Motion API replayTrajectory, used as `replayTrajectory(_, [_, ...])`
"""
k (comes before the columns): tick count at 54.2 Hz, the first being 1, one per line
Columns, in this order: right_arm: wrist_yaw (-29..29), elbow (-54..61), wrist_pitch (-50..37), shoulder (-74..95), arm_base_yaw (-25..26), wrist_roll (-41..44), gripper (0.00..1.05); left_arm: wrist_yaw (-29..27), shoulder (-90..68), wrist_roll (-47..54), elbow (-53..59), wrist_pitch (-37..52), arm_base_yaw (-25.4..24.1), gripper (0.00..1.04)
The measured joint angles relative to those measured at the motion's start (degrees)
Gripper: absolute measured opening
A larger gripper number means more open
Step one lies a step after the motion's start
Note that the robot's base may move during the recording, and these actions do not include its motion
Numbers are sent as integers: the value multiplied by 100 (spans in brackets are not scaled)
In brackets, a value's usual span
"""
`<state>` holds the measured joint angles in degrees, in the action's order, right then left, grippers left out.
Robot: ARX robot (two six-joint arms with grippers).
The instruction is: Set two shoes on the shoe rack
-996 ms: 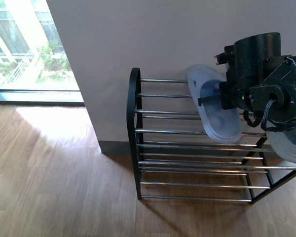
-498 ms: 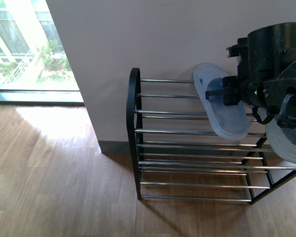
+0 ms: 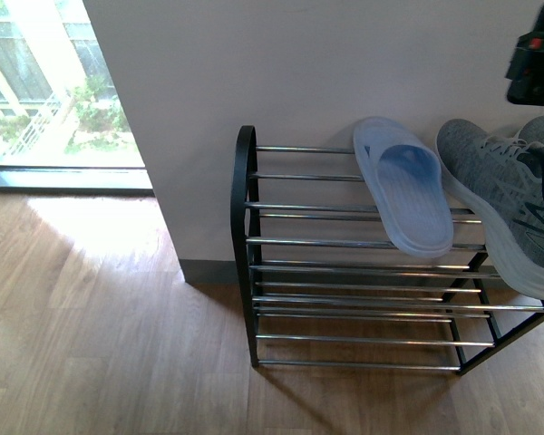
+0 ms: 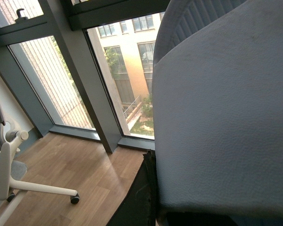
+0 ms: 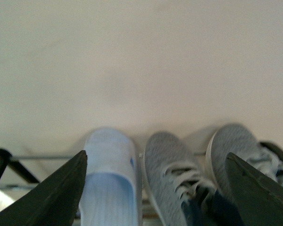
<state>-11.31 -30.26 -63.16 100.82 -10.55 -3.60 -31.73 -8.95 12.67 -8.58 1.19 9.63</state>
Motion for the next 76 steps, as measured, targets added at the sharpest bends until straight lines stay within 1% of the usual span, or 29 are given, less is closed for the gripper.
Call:
replayTrajectory(2, [133,400,-728,4,57,116,68,2,-2,0,0,0,0,2])
replayTrajectory(5, [258,782,-1097,-173,111,203,57,2,-7,0,0,0,0,2])
replayTrajectory(17, [424,1467,-1064,-1121,341,302,28,-2,-4,0,0,0,0,2])
replayTrajectory(20, [511,1687,-953,-1392,400,310,17,4,-4,0,0,0,0,2])
replayTrajectory(21, [531,1790,-894,-1530,431,319,12,2,-4,0,0,0,0,2])
replayTrajectory(24, [588,1993,-745,-1882,498,348,1,2,-4,0,0,0,0,2])
replayTrajectory(28, [671,2122,-74,-2577,575,341,1,2,-4,0,0,0,0,2])
replayTrajectory(32, [754,2284,232,-3167,640,341,1,2,-4,0,0,0,0,2])
replayTrajectory(34, [1014,2358,348,-3381,800,341,1,2,-4,0,0,0,0,2])
replayTrajectory(35, [1054,2378,380,-3429,839,345,1,2,-4,0,0,0,0,2])
replayTrajectory(40, [1095,2570,730,-3921,1032,343,1,0,-4,0,0,0,0,2])
replayTrajectory(55, [1119,2826,1543,-5007,1036,343,1,0,-4,0,0,0,0,2])
replayTrajectory(76, [1117,2924,2938,-6620,1036,343,1,2,-4,0,0,0,0,2])
